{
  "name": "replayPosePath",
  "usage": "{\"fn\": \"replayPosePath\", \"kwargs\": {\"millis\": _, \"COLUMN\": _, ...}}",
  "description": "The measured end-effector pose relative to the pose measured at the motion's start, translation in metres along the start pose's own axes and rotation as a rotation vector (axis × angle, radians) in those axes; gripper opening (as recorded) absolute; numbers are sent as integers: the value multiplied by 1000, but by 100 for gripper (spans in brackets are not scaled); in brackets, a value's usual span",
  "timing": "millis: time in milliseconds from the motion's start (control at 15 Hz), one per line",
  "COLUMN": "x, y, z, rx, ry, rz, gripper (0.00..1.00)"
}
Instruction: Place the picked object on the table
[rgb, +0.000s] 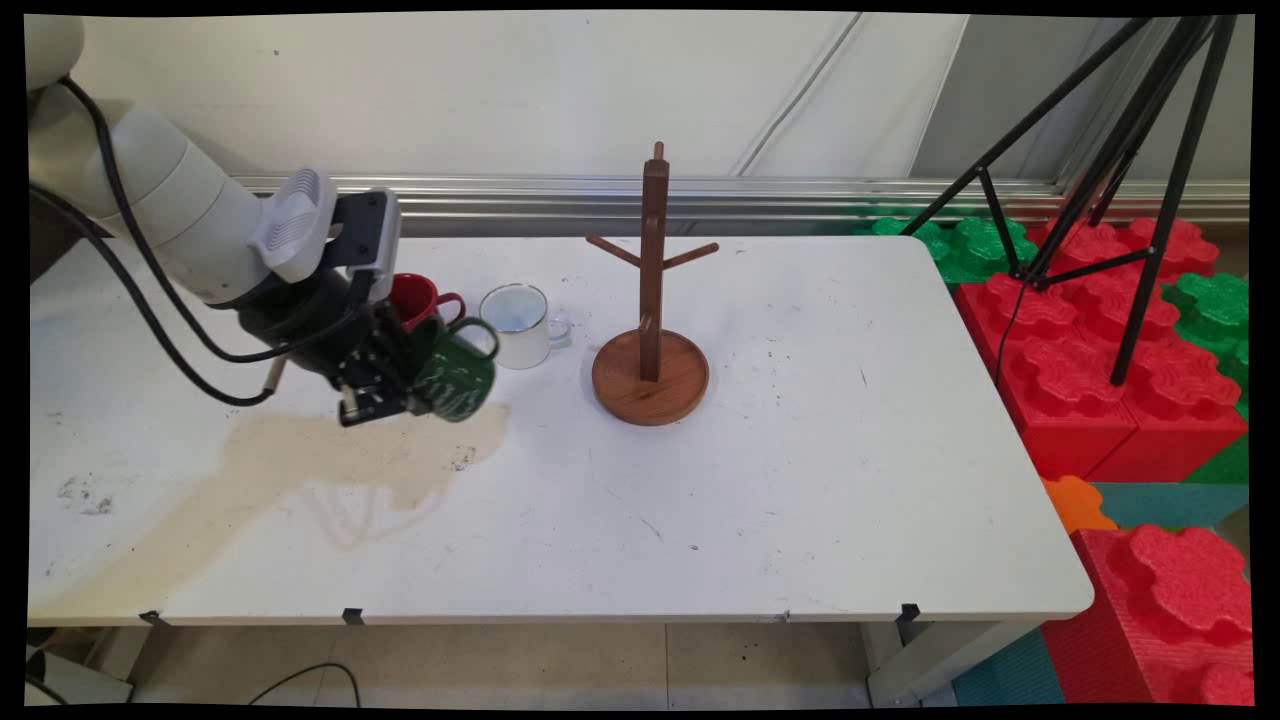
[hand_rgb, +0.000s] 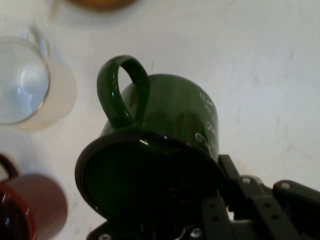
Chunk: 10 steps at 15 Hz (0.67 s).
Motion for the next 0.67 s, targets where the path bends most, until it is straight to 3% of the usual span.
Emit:
{"fn": "replayPosePath", "kwargs": {"millis": 267, "x": -12, "y": -7, "z": 9, "rx": 23, "ry": -96, "rz": 5, "gripper": 0}}
{"fn": "replayPosePath", "kwargs": {"millis": 667, "x": -14, "y": -13, "z": 45, "rx": 44, "ry": -188, "rz": -5, "gripper": 0}}
